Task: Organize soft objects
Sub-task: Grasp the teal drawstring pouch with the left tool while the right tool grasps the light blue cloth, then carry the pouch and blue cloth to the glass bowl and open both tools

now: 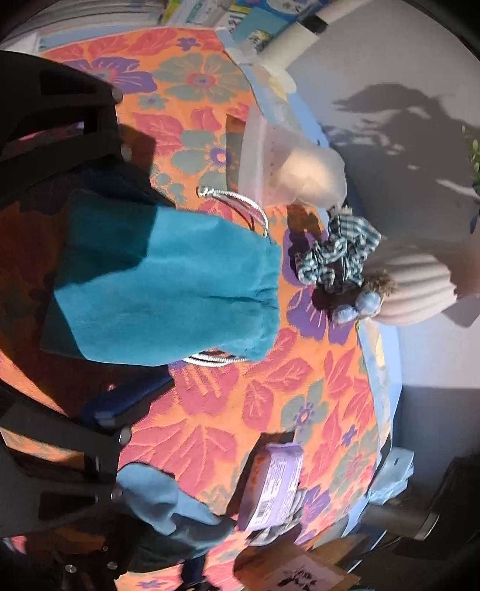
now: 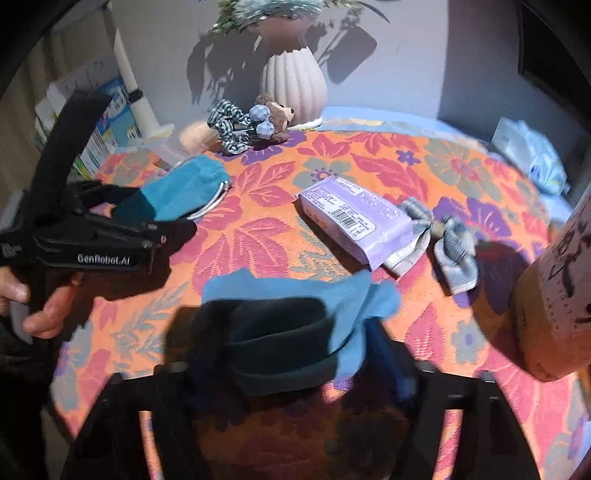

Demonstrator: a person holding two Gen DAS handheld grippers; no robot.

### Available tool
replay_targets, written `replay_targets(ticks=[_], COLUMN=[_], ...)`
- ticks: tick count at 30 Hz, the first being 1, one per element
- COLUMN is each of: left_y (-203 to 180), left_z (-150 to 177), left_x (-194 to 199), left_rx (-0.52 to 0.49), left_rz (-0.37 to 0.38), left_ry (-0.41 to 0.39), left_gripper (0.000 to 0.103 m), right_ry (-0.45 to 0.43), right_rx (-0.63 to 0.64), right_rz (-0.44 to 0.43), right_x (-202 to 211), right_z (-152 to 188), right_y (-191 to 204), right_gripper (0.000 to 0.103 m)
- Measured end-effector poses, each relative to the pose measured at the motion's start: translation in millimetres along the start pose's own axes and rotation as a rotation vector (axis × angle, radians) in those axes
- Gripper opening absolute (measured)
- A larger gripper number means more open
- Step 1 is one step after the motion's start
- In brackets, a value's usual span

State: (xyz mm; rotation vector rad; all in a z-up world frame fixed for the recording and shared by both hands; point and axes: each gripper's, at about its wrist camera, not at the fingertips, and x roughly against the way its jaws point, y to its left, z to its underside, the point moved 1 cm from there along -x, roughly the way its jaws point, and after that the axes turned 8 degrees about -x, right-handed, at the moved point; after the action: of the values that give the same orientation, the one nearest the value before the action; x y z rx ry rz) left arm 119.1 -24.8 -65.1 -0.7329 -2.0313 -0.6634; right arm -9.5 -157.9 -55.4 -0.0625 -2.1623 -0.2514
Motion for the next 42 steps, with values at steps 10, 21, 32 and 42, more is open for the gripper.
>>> replay_targets(ticks=[10,21,32,42], left_y=[-18,-123,-233,-328], left_z=[7,-3,-26,-55], left_x=[38,80,116,140], left_rx=[0.115,0.008,-0.142,-0.274], left_rz=[0.095,0.211,0.308,0.403], left_ry=[-0.134,-0.227,-0.279,-0.312], left_gripper=[0.011,0.011,0.011,0.011], right_ry=[-0.019,-0.11,-0.228,-0.355], right_rx=[-0.123,-0.317,-0.45,-0.591], right_rz=[-0.121,-0.04,0.069,0.15], right_x=[20,89,155,209], right_z=[20,48,77,100], right_y=[-23,-79,-146,-217], right_gripper=[0.016,0.016,0.016,0.016])
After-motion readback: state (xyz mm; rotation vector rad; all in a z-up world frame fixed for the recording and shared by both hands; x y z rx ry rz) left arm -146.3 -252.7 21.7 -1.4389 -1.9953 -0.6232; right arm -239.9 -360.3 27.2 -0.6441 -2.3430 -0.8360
